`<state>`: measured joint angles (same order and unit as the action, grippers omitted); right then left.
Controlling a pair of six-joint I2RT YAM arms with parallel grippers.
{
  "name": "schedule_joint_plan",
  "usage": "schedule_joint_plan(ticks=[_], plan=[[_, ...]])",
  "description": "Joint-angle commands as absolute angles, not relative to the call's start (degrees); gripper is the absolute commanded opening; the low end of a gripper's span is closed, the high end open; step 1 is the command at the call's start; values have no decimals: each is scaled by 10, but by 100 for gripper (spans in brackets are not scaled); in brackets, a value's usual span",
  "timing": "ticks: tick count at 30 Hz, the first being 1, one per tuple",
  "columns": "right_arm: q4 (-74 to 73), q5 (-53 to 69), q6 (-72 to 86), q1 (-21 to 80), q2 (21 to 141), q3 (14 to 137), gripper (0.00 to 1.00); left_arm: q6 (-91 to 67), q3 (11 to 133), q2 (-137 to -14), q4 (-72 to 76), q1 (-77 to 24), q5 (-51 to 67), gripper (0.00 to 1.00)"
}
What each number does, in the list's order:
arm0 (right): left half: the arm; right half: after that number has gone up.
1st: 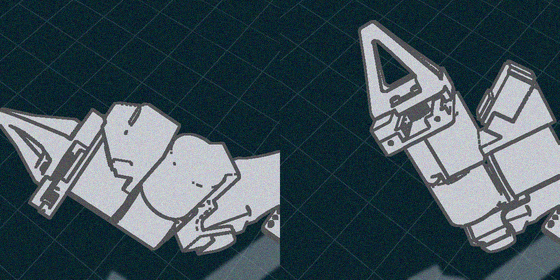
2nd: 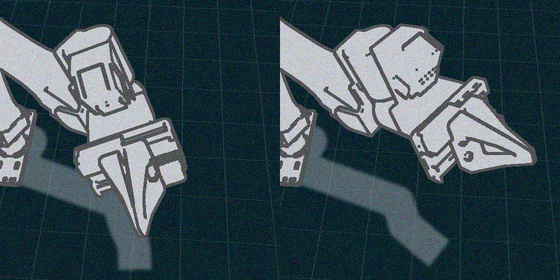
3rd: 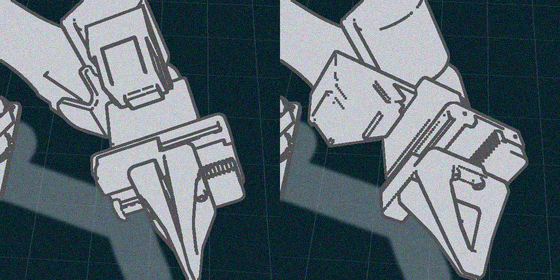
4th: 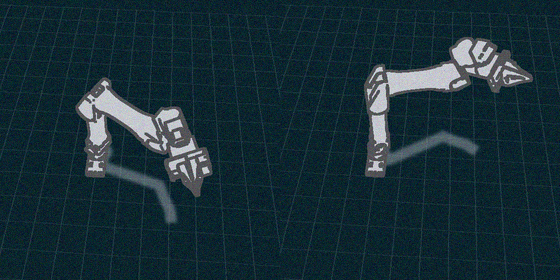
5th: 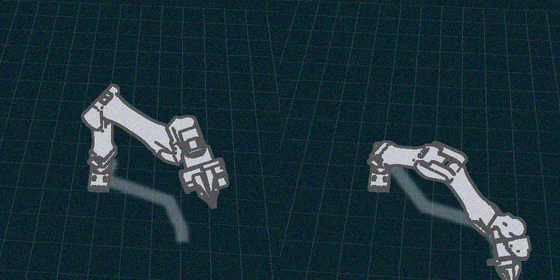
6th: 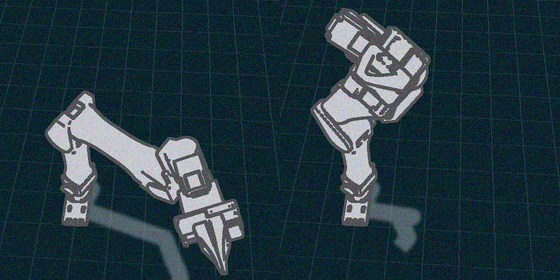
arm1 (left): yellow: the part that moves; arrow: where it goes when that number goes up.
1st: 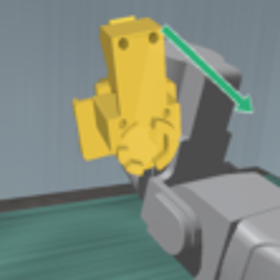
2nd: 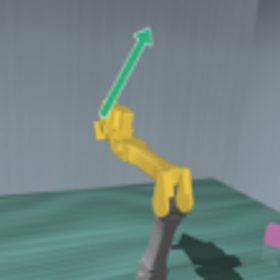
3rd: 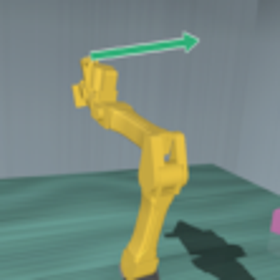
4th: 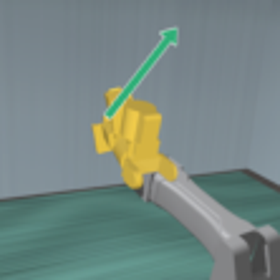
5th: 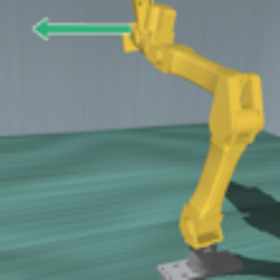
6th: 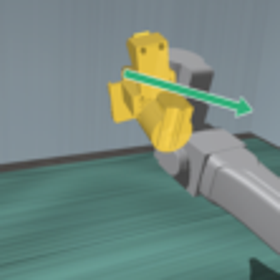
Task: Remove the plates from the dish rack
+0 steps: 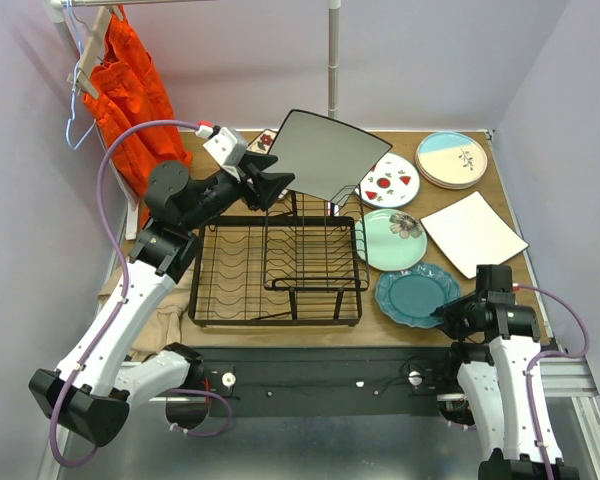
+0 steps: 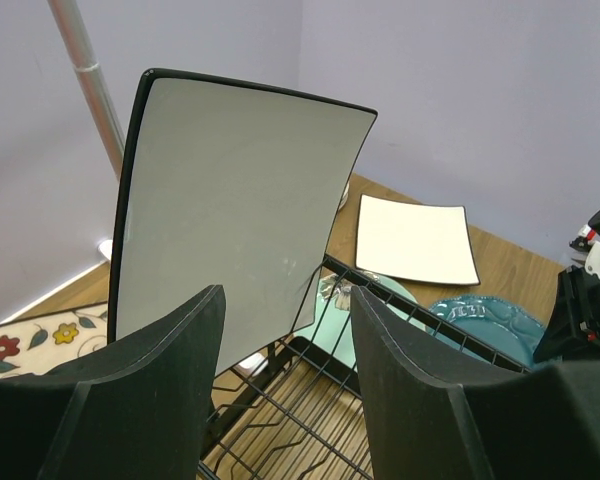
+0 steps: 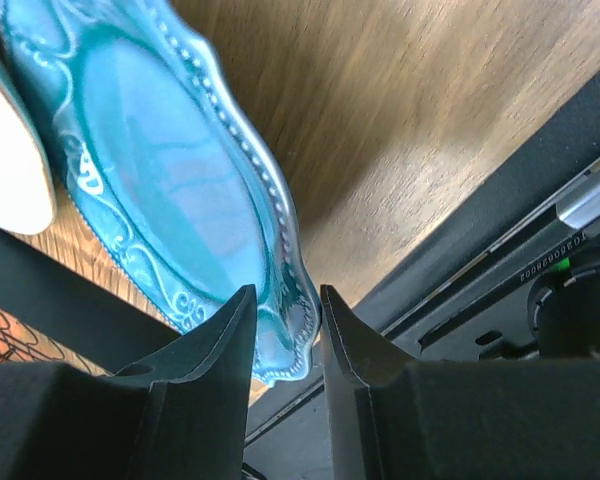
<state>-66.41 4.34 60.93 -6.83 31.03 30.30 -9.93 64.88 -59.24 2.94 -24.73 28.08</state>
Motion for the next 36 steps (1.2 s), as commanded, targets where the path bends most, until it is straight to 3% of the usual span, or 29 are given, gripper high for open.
schedule_joint_plan(ticks=[1, 15, 36], plan=[[-646, 54, 600, -69, 316, 287, 39, -105, 651, -579, 42, -241, 298, 62], [-667, 72, 562, -69, 340, 328, 46, -106, 650, -575, 45, -233, 297, 63], [-692, 80, 543, -69, 331, 342, 49, -108, 661, -570, 33, -232, 272, 63]])
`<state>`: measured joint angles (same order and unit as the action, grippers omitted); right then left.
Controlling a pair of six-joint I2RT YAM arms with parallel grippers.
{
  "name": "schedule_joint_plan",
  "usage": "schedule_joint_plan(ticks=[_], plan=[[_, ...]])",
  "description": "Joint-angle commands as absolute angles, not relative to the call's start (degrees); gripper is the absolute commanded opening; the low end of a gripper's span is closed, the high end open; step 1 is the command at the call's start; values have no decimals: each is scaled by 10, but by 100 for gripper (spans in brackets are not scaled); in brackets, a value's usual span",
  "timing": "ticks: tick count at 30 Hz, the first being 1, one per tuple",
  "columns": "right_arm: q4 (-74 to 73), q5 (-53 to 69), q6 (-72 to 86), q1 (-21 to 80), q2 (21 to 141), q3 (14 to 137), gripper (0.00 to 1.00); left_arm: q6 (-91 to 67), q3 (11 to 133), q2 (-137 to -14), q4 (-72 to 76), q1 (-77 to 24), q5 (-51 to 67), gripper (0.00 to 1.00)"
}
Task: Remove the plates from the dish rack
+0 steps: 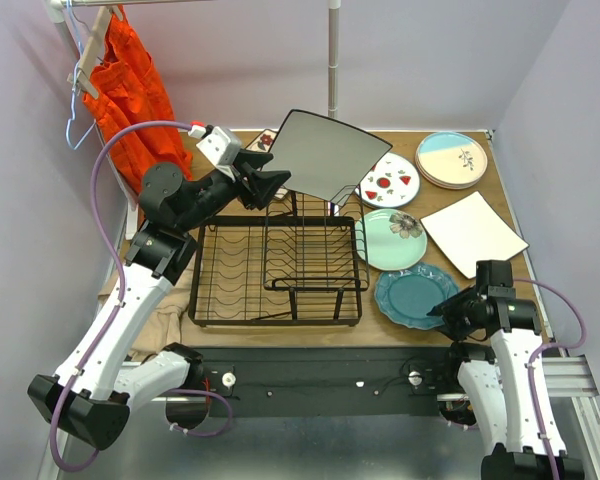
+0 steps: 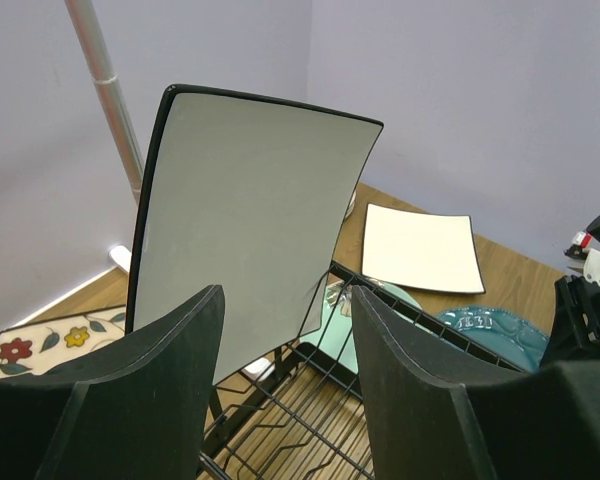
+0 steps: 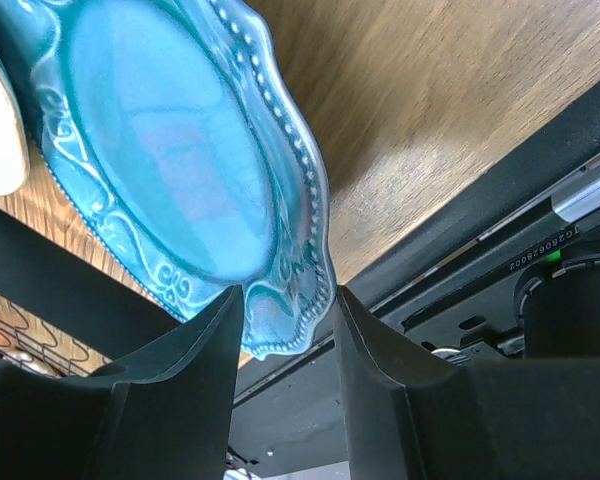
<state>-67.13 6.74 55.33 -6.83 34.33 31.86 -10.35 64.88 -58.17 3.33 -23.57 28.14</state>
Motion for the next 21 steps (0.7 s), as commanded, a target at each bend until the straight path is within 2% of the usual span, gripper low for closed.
schedule_joint_plan(ticks=[1, 16, 19, 21], plan=[[-695, 81, 541, -69, 330, 345, 49, -107, 662, -569, 34, -232, 272, 63], [-703, 74, 578, -69, 322, 380, 49, -104, 658, -557, 29, -232, 256, 63], [-645, 77, 575, -69, 348, 379, 45, -102, 652, -553, 29, -232, 256, 63], [-539, 126, 549, -69, 374, 356, 40, -99, 646, -551, 31, -232, 253, 64]])
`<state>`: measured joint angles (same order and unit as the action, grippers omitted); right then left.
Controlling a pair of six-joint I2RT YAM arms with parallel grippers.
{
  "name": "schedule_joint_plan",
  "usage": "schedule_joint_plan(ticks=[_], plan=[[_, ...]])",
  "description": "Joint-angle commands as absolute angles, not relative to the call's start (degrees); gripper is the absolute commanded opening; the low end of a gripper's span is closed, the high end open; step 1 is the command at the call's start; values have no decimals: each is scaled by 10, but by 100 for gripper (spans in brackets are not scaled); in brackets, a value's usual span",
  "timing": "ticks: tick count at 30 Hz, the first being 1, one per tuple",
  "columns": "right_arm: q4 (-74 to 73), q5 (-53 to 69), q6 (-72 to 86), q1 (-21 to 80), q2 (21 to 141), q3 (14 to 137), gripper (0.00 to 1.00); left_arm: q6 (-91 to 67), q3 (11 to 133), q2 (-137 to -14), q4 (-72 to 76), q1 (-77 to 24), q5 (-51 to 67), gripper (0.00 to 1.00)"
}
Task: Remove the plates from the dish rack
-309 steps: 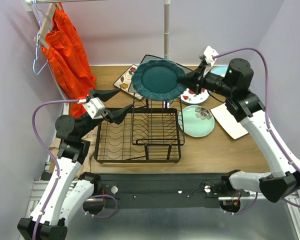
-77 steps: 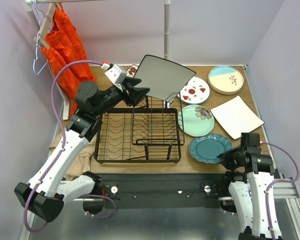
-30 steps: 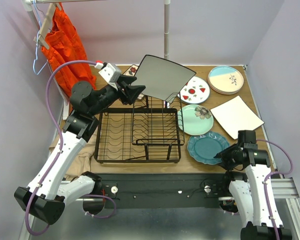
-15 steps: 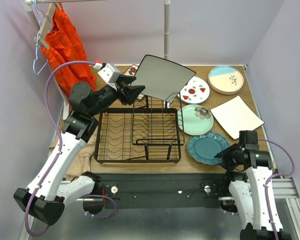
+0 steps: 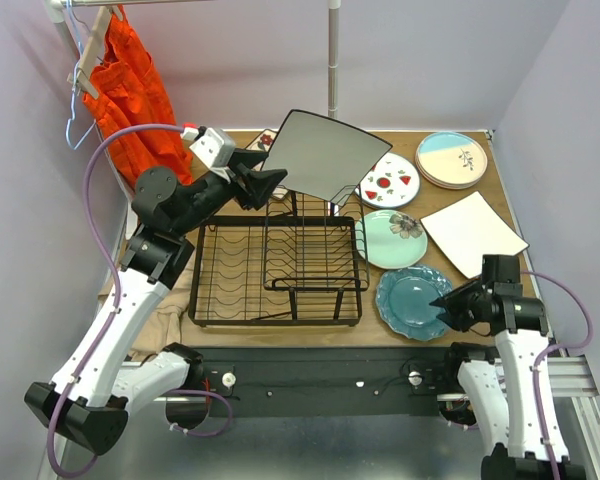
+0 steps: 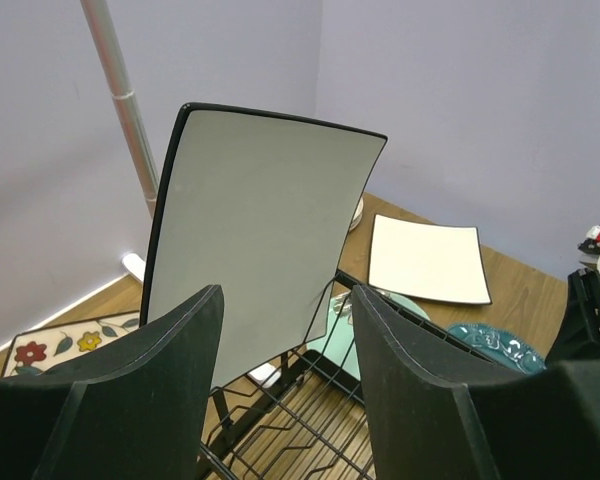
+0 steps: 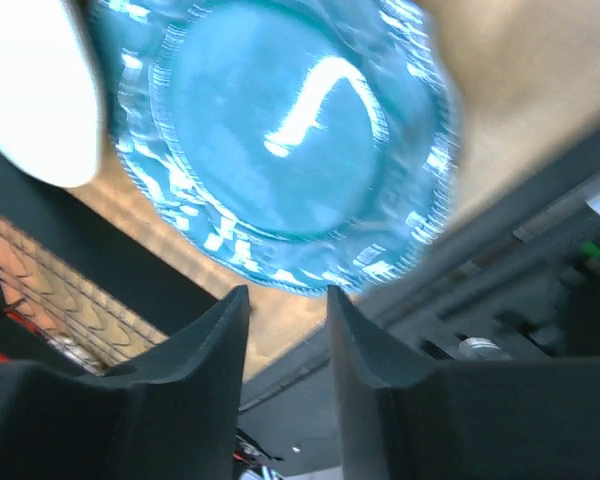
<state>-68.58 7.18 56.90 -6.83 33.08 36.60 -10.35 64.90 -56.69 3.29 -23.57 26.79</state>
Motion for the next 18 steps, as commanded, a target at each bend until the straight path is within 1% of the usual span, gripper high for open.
schedule_joint_plan(ticks=[1, 4, 6, 12, 15, 18], plan=[[-523, 127, 532, -69, 418, 352, 38, -99, 643, -550, 34, -232, 254, 63], [-456, 141, 496, -69, 481, 347, 33, -102, 626, -544, 53, -232, 262, 64], [-403, 173, 492, -69, 489, 341, 27, -107, 613, -541, 67, -232, 266, 63], [-331, 168, 498, -65, 506, 359, 17, -105, 605, -538, 69, -232, 263, 64], [-312, 149, 488, -38, 525, 366, 11, -100, 596, -528, 69, -232, 245, 63], [-307, 107, 464, 15, 559, 388, 10, -87, 599, -522, 57, -232, 217, 64]])
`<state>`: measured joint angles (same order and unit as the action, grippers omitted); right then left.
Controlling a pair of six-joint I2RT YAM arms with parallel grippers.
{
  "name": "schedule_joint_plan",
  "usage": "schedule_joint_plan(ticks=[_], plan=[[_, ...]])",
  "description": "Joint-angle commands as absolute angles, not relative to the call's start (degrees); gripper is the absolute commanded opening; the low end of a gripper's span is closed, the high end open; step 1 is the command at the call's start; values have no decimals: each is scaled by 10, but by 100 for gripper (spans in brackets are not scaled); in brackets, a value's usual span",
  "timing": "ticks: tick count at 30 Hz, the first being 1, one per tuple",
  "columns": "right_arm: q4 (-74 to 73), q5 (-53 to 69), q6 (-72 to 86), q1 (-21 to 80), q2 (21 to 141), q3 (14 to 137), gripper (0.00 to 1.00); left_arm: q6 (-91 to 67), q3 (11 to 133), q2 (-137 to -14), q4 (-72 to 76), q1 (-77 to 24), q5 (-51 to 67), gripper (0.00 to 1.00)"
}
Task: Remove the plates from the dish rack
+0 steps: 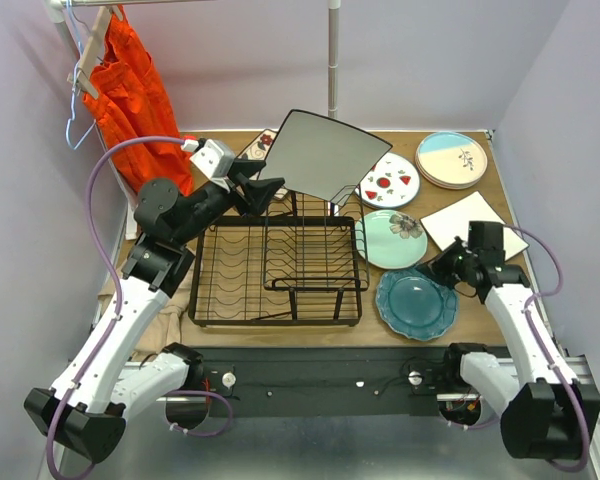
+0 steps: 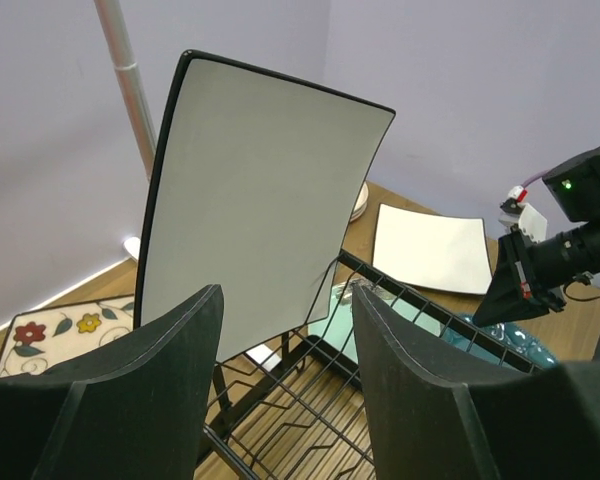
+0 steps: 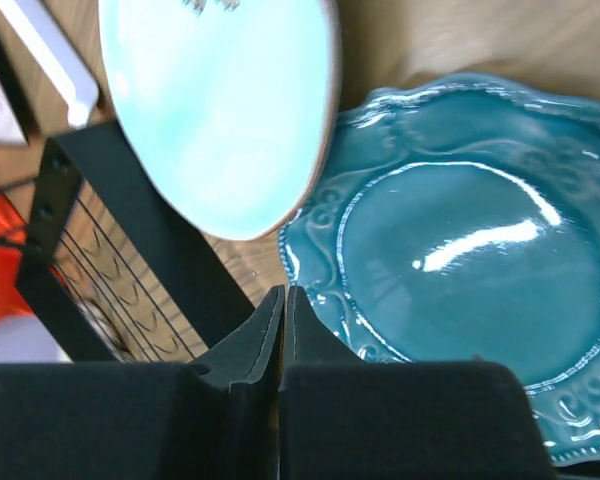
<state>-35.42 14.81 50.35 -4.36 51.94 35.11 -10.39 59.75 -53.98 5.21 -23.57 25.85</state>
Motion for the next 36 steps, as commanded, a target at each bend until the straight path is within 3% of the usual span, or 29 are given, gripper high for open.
schedule_joint_plan(ticks=[1, 15, 36], plan=[[-307, 94, 457, 45, 568, 406, 10, -85, 599, -520, 57, -232, 211, 63], [-266, 32, 431, 184, 661, 437, 1, -74, 601, -497, 56, -226, 156, 64], [-201, -47, 483, 281, 721, 374, 1, -64, 597, -487, 53, -226, 142, 64]])
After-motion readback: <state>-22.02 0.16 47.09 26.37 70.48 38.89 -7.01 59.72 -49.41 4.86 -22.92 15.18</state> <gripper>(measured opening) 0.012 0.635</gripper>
